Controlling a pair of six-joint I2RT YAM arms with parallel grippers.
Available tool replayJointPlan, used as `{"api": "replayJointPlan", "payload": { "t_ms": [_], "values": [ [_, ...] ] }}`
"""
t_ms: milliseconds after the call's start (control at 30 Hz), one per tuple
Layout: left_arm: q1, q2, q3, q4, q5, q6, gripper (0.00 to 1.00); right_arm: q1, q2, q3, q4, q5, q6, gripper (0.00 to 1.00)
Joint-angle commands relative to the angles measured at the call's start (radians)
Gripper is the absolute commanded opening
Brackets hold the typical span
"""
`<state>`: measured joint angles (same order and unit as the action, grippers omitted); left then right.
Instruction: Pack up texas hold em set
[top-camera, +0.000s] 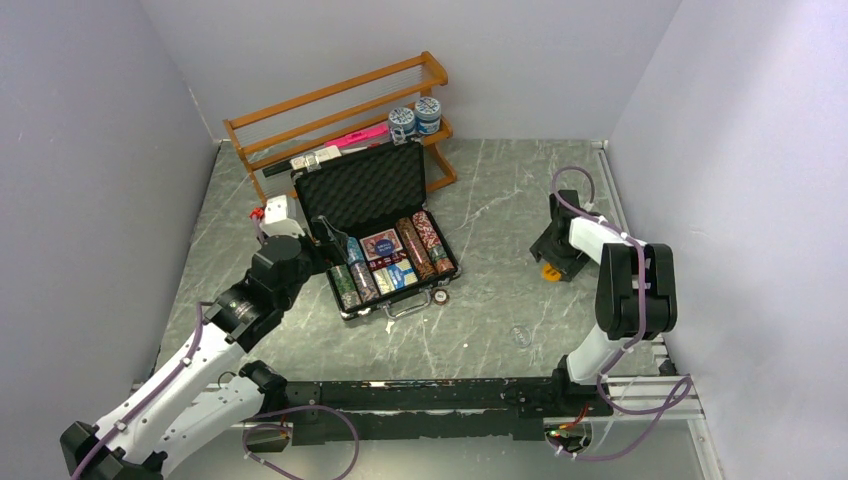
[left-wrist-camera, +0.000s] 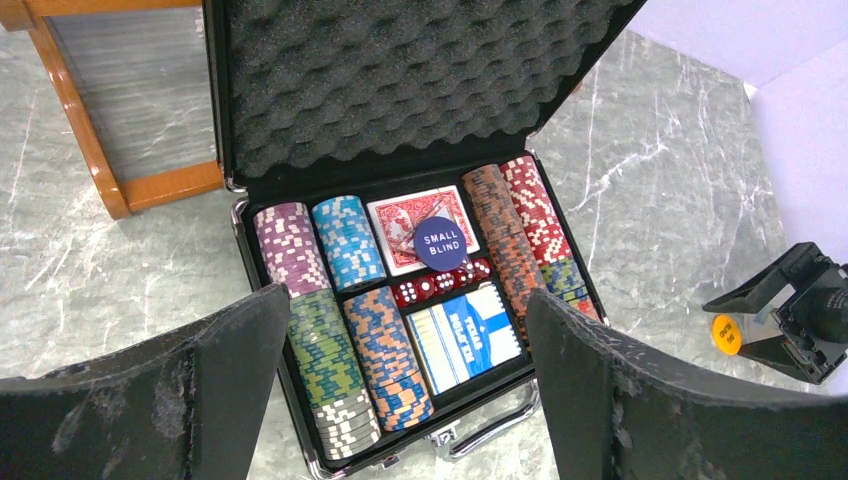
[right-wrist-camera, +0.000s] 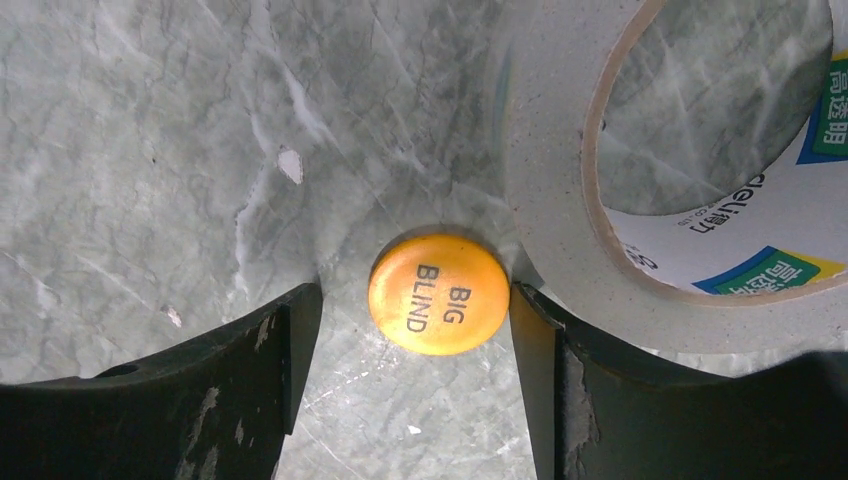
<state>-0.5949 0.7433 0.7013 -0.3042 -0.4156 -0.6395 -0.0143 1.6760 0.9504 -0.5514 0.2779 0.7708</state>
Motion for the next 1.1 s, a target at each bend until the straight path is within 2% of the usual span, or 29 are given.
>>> {"api": "replayJointPlan", "payload": {
  "t_ms": [0,400,800,967,1067],
  "values": [
    [0.0,0.0,0.007,0.013,0.006,-0.003,0.93,-0.018,0.085,-0.029,0.011,0.033,-0.008,0.7],
    [0.0,0.027,0.006,0.033,0.005,0.001,0.93,-0.017,0.004,-0.098,0.005,-0.022,-0.076,0.53],
    [0.0,0.044,0.01,0.039,0.01,0.009,0.93,0.008,-0.179,-0.061,-0.087,-0.149,-0.051,0.5],
    [0.0,0.047,0.011,0.039,0.01,0.004,0.93,0.099,-0.251,0.005,-0.143,-0.199,-0.009,0.5],
    [0.0,0.044,0.01,0.04,0.01,0.003,0.93,0.204,-0.257,0.071,-0.164,-0.203,0.027,0.5]
  ]
}}
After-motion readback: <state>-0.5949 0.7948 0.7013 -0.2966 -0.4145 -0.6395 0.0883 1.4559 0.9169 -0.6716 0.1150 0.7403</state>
